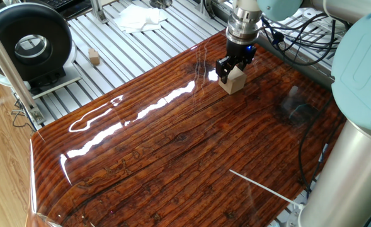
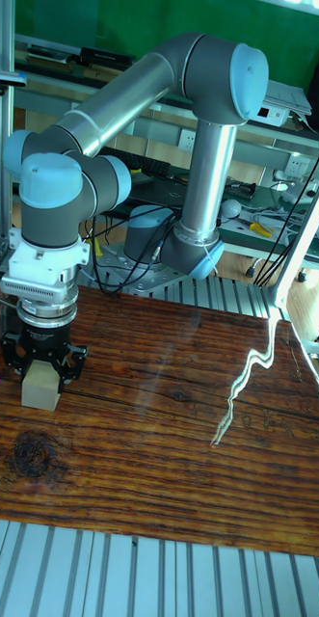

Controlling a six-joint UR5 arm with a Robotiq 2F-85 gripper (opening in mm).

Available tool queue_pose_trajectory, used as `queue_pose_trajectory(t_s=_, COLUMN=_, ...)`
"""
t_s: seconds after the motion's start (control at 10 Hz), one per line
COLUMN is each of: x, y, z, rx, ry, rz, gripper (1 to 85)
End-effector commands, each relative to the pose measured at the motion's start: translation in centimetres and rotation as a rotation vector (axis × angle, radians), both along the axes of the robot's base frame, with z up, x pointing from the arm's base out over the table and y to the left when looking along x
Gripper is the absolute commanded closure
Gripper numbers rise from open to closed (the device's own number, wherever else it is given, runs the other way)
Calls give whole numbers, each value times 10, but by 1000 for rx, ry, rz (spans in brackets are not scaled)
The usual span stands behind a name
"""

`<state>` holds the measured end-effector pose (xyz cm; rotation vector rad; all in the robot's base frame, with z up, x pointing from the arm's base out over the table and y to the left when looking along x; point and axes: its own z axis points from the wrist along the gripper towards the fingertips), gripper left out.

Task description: Hold a small block with the gripper and sweep it from left to right on the table

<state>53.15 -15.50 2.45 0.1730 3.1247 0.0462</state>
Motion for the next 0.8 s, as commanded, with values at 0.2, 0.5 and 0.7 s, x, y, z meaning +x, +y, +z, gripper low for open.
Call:
queue_pose_trajectory(t_s=0.2, x=1, y=3, z=1, rx=17, ry=-2, rz=-7, gripper=847)
queue_pose_trajectory(t_s=0.5, x=1, y=5, z=2, rx=23, ry=-2, rz=-8, gripper=847)
queue_pose_trajectory(t_s=0.7, x=1, y=5, z=2, rx=23, ry=-2, rz=-8, gripper=847)
